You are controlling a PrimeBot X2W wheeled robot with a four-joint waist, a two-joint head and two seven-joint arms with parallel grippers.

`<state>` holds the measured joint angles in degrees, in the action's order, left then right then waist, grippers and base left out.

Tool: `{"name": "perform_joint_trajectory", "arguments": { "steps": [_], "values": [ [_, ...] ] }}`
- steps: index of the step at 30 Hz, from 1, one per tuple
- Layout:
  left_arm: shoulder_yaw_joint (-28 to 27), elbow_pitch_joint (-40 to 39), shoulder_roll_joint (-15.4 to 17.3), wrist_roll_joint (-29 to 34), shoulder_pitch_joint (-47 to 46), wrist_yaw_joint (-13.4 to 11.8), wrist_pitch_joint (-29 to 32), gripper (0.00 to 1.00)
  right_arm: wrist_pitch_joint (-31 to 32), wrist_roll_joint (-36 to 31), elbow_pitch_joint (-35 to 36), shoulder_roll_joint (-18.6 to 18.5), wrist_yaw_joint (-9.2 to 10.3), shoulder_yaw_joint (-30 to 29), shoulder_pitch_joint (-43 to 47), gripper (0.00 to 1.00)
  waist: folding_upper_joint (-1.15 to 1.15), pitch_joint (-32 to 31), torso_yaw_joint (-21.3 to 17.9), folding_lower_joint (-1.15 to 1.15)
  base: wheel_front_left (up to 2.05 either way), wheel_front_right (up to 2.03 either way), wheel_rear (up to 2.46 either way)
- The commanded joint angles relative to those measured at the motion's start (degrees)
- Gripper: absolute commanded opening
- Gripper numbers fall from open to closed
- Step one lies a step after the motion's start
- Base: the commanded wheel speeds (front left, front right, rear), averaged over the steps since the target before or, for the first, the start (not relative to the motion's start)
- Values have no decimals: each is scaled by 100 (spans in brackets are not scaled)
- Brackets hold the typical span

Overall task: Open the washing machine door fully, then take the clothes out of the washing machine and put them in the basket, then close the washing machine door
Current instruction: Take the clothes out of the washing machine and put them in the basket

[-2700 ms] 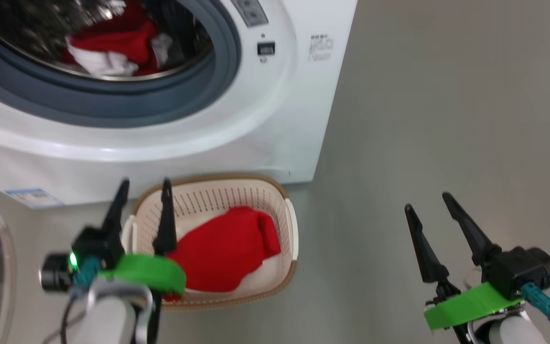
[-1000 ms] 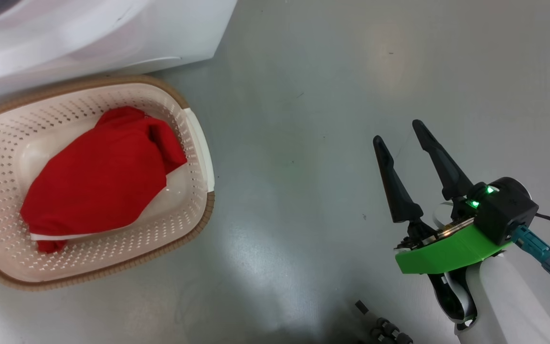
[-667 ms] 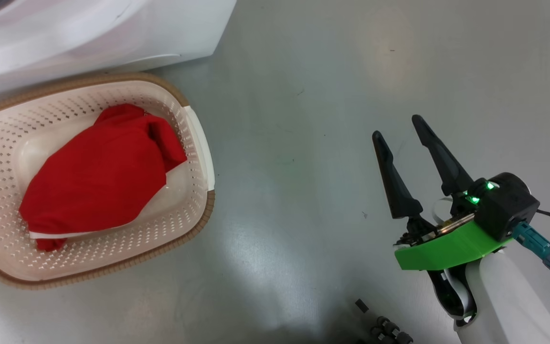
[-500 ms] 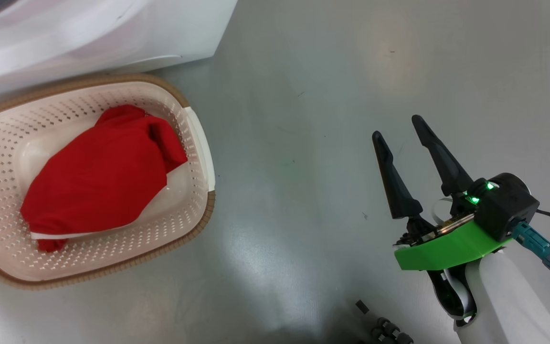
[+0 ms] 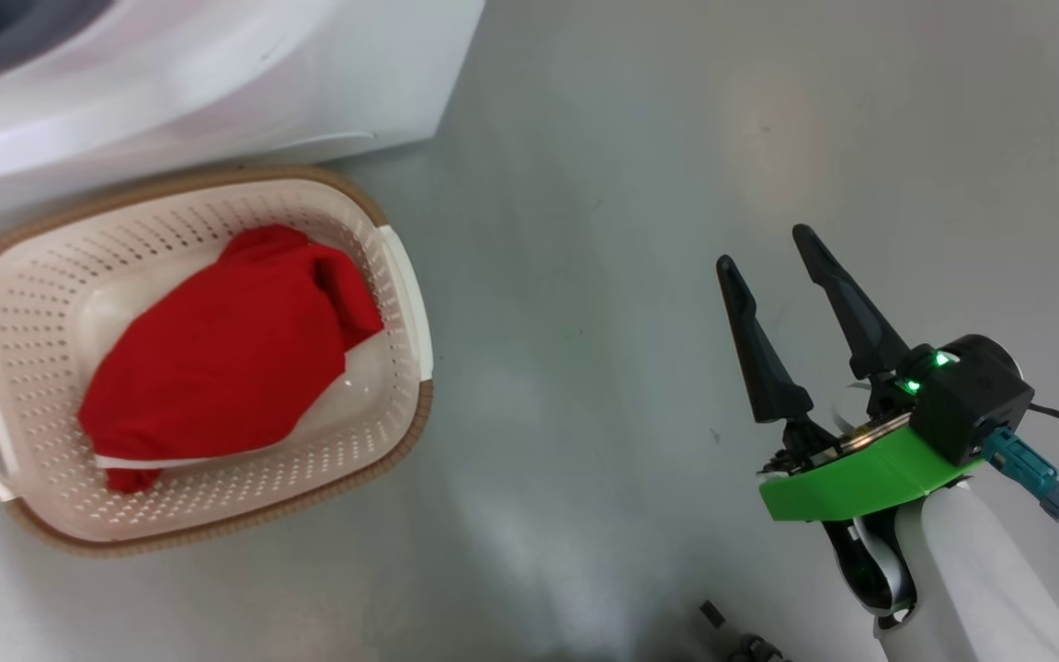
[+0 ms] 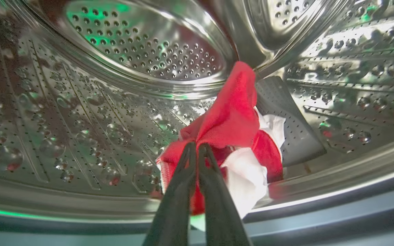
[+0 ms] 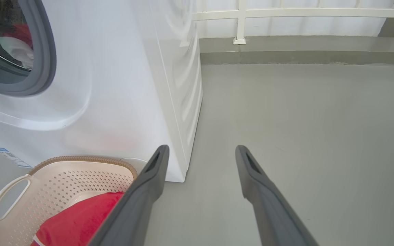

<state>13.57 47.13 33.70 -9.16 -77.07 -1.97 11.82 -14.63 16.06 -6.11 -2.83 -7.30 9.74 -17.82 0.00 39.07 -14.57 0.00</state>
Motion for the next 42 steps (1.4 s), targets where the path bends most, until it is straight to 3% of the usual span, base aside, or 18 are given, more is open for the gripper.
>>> {"name": "perform_joint_trajectory", "arguments": {
  "steps": [1, 14, 20, 28, 35, 42],
  "values": [
    [-157, -71, 228, -81, 129, -9, -167, 0, -37, -68, 103, -5, -19, 84, 103, 100, 0, -158, 100, 0, 0, 0, 0],
    [-598, -270, -179, -739, 1150, -138, -1539, 0, -37, -202, 60, -30, -19, 75, 335, 100, 0, -796, 359, 0, 0, 0, 0],
    [-801, -959, -364, -985, 2010, -348, -2024, 0, -37, -283, 31, -31, -19, 27, 499, 100, 0, -1160, 526, 0, 0, 0, 0],
    [-973, -2673, -689, -1218, 3415, -752, -2253, 0, -37, -395, 12, -53, -19, -61, 681, 100, 0, -1628, 755, 0, 0, 0, 0],
    [-949, -4749, -967, -1085, 4569, -1460, -1935, 0, -37, -393, -41, -38, -19, -159, 870, 100, 0, -2044, 877, 0, 0, 0, 0],
    [-890, -6152, -1108, -882, 5295, -1940, -1688, 0, -37, -446, -119, -26, -19, -188, 1080, 100, 0, -2482, 939, 0, 0, 0, 0]
  ]
}}
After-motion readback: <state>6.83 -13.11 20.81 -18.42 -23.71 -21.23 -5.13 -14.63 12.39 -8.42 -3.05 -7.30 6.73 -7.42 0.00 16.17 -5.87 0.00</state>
